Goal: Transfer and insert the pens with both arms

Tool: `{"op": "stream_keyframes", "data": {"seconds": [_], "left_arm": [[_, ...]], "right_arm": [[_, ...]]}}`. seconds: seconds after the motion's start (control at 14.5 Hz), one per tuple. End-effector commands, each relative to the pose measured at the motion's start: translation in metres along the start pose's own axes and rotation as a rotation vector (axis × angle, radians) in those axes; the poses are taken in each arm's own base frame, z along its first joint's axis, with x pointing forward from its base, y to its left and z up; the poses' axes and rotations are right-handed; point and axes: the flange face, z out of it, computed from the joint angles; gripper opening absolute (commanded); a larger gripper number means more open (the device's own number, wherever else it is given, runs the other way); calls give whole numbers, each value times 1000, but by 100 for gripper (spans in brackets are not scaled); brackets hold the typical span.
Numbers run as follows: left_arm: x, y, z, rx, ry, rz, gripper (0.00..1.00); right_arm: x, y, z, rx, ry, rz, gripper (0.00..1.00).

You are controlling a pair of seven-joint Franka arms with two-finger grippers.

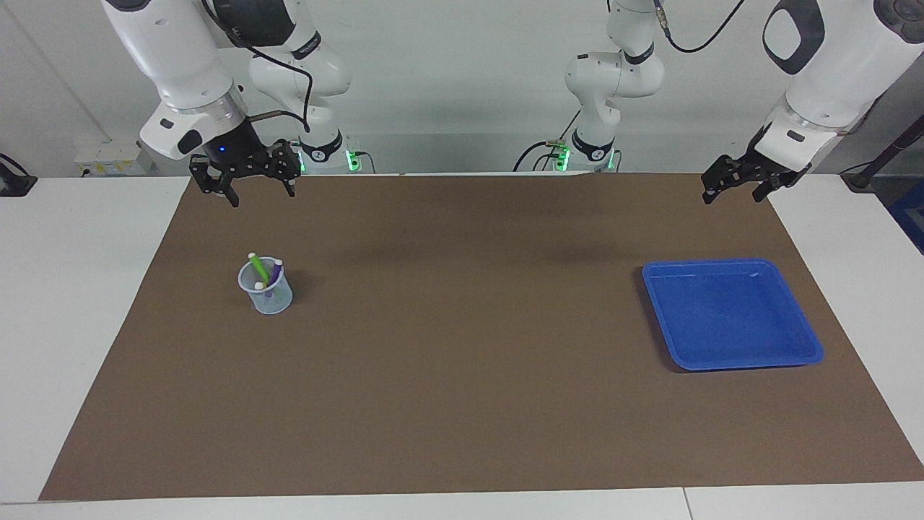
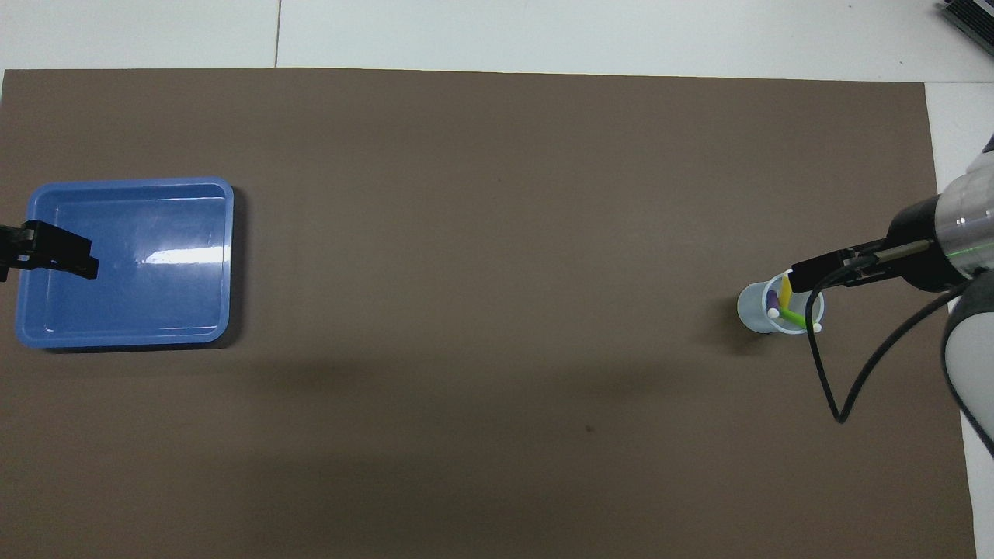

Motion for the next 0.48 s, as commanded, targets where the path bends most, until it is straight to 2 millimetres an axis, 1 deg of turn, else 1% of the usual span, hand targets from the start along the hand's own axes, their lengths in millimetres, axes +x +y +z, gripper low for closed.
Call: {"op": "stream_keyframes", "data": {"seconds": [0.0, 0.07, 0.34, 0.41], "left_arm": [[-2, 0, -3, 19, 13, -2, 100], [-2, 0, -3, 19, 13, -2, 100], [-2, 0, -3, 19, 11, -2, 100], [-2, 0, -3, 19, 13, -2, 100]], "right_arm": [[-3, 2, -10, 15, 34, 23, 100], [-8, 3, -18, 11, 49, 24, 100], [-11, 10, -16, -20, 42, 32, 100], [-11, 13, -16, -58, 40, 27, 100]]}}
